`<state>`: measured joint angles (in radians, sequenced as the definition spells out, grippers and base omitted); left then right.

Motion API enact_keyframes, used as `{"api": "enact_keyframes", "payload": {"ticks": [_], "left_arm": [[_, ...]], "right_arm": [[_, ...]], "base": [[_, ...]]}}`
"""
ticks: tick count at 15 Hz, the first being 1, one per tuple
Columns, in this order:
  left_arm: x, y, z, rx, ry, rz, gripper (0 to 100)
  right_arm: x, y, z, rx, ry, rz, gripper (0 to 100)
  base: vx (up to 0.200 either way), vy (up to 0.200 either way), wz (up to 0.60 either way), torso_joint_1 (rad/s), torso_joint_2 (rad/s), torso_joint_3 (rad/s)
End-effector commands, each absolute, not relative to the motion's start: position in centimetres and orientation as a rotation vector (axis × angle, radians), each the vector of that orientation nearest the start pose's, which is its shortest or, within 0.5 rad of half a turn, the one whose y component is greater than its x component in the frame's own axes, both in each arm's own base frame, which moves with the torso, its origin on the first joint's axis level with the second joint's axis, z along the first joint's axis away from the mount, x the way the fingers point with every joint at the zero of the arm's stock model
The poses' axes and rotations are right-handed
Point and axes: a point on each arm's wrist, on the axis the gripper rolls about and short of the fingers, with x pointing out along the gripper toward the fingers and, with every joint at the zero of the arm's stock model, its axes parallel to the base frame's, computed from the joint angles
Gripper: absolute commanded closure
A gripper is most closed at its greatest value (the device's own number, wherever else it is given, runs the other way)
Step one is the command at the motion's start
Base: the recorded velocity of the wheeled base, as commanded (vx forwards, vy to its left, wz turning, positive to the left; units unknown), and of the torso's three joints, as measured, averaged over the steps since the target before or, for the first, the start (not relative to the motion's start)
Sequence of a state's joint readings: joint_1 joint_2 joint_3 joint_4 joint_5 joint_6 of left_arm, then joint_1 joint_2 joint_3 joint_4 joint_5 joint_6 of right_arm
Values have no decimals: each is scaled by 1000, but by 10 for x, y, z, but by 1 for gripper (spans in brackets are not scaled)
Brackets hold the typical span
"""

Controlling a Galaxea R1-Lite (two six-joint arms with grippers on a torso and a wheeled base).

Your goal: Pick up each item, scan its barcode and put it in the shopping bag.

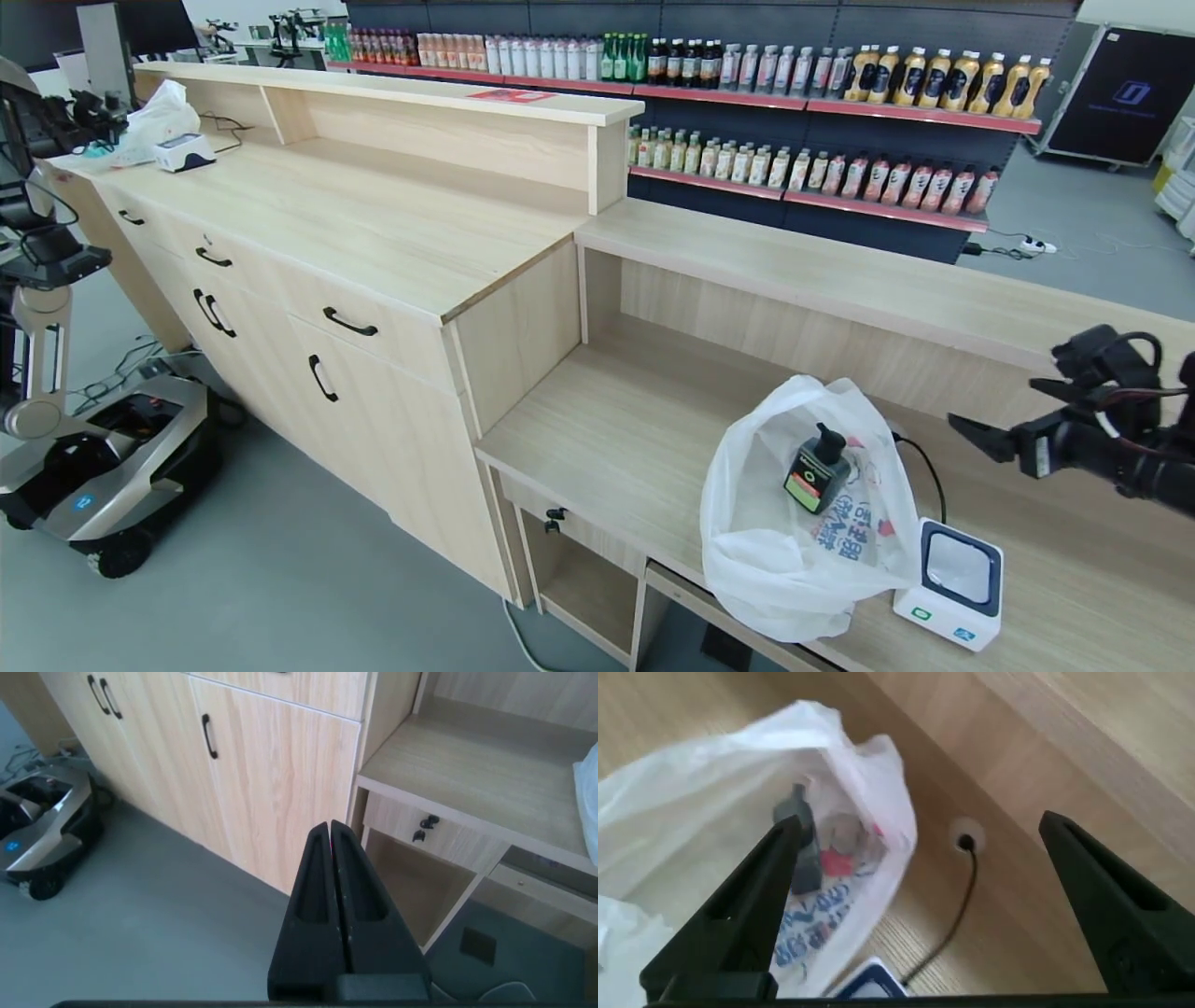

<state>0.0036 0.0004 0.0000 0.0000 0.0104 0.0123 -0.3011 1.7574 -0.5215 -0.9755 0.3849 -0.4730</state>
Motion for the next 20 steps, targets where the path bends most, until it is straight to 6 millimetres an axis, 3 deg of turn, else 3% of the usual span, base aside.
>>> {"api": "enact_keyframes", "payload": {"ticks": [1, 4, 8, 10, 11, 14, 17, 20], "left_arm": [[-23, 0, 75, 12, 0, 15, 100], [-23, 0, 75, 12, 0, 15, 100], [-23, 0, 75, 12, 0, 15, 100], [-23, 0, 75, 12, 0, 15, 100], [-23, 0, 75, 12, 0, 15, 100], [-23, 0, 75, 12, 0, 15, 100], [-23, 0, 75, 12, 0, 15, 100], [-23, 0, 75, 12, 0, 15, 100]], "right_arm": [[222, -103, 159, -425, 219, -44, 0], [166, -125, 168, -354, 356, -240, 0], [130, -138, 152, -223, 625, -459, 0], [129, -145, 144, -164, 668, -479, 0], [131, -154, 130, -92, 723, -479, 0], [137, -174, 104, -4, 704, -320, 0], [139, -193, 87, -119, 645, -164, 0], [145, -202, 74, -141, 639, -146, 0]], "base": [[0, 0, -600, 2, 7, 2], [0, 0, -600, -4, 2, 7], [0, 0, -600, 5, 1, 7], [0, 0, 0, 0, 0, 0], [0, 0, 0, 0, 0, 0], [0, 0, 0, 0, 0, 0], [0, 0, 0, 0, 0, 0], [0, 0, 0, 0, 0, 0]]}}
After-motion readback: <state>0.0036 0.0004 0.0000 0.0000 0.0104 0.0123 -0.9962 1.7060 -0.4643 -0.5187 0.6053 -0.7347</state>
